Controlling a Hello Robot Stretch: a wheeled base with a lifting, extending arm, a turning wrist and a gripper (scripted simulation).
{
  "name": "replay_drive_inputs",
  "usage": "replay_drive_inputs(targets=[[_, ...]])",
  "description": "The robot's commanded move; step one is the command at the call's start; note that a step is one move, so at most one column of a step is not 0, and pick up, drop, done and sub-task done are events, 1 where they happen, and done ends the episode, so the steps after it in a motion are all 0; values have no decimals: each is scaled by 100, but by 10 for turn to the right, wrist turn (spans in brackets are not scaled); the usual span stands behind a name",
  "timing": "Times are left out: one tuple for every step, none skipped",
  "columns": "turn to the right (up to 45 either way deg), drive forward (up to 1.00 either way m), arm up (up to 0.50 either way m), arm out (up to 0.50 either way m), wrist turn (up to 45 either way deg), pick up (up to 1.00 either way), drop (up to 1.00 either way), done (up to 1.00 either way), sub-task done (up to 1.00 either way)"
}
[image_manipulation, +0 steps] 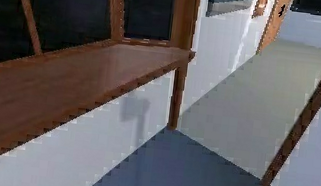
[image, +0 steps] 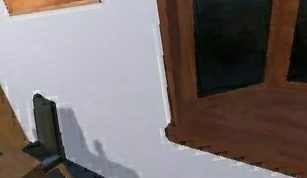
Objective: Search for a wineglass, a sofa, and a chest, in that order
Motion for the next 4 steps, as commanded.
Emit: replay_drive_inputs(targets=[[450,0,0,0,0,0,0,0,0],[450,0,0,0,0,0,0,0,0],[210,0,0,0,0,0,0,0,0],[0,75,0,0,0,0,0,0,0]])
